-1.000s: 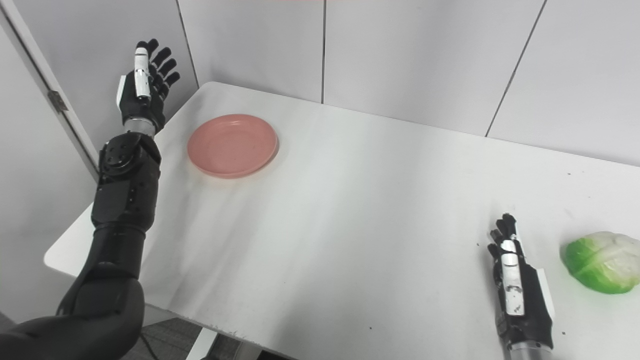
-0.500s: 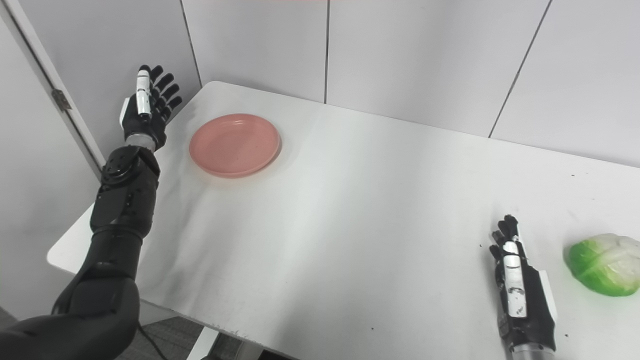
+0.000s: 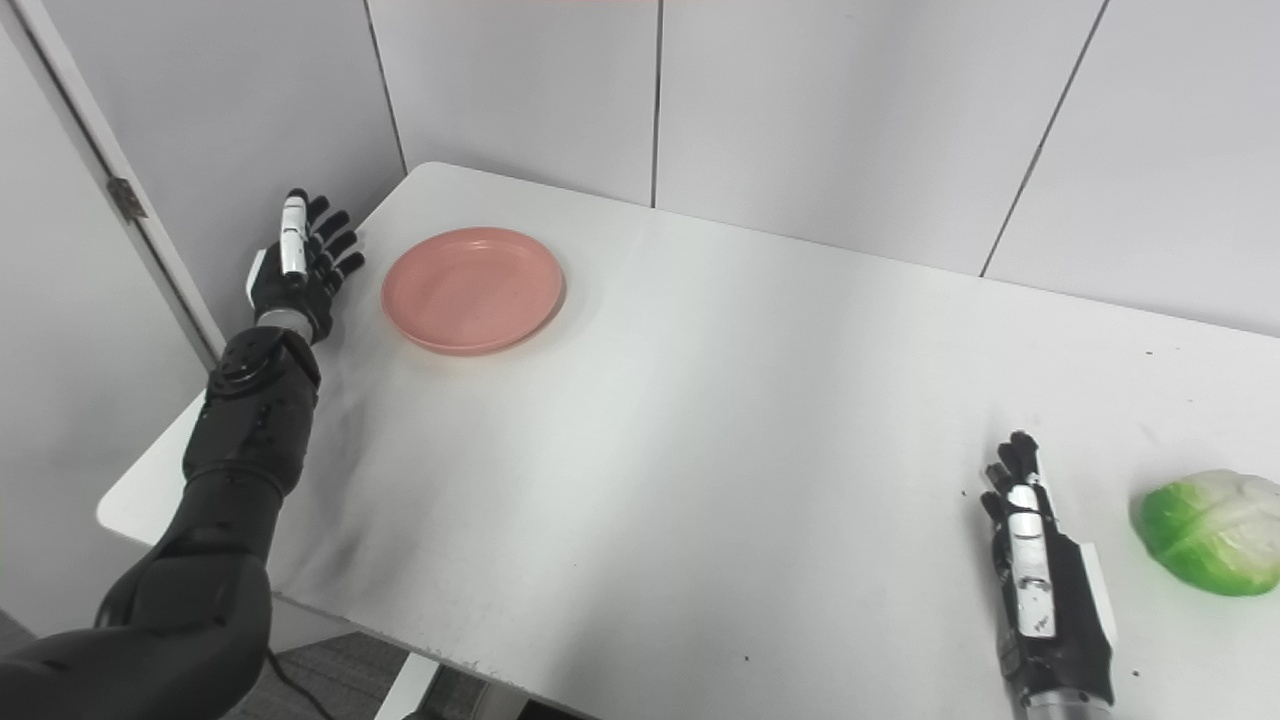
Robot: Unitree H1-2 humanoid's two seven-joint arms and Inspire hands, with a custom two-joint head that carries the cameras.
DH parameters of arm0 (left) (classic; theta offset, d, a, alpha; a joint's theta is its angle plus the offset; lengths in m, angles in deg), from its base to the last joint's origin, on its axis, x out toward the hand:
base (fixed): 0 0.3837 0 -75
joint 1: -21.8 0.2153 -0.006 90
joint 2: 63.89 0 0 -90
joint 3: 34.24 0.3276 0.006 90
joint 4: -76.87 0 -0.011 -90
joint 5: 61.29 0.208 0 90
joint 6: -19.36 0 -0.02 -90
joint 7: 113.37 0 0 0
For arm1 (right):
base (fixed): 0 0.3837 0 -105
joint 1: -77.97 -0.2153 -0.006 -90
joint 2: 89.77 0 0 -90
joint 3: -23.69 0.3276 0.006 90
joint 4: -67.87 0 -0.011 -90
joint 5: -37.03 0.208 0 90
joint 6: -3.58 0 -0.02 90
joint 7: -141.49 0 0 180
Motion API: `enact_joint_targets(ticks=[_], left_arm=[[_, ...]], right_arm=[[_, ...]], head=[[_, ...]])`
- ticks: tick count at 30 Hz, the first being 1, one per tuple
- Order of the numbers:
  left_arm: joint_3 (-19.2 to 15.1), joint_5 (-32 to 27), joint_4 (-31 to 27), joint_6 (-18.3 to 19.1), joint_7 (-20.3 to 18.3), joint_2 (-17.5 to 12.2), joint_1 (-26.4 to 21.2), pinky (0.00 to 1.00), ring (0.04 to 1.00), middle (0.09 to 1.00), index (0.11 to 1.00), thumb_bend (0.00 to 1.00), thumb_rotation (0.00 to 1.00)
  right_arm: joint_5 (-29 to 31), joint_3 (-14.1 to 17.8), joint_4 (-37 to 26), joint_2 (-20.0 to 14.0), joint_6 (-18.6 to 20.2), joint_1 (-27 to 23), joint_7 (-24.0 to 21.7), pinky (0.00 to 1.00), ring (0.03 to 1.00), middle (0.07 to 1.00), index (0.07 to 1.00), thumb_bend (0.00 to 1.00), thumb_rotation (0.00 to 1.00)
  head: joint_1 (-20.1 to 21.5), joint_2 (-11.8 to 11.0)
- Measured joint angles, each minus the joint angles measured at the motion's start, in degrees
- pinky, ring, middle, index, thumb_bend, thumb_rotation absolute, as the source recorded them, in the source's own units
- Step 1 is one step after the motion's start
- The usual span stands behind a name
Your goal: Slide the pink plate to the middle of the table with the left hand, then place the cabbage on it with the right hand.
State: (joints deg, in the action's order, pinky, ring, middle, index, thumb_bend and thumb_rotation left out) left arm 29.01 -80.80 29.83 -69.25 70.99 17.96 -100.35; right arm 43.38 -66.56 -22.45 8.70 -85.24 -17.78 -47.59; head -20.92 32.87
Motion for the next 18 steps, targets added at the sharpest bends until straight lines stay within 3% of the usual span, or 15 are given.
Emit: enact_joint_targets(ticks=[18], left_arm=[[4.38, 1.18, 4.02, -6.08, -1.02, 1.64, -0.56, 0.88, 0.889, 0.89, 0.882, 0.43, 1.0]], right_arm=[[-0.12, -0.1, -0.66, 0.1, 0.55, 0.47, 0.16, 1.0, 1.0, 1.0, 1.0, 0.33, 1.0]], head=[[1.41, 1.23]])
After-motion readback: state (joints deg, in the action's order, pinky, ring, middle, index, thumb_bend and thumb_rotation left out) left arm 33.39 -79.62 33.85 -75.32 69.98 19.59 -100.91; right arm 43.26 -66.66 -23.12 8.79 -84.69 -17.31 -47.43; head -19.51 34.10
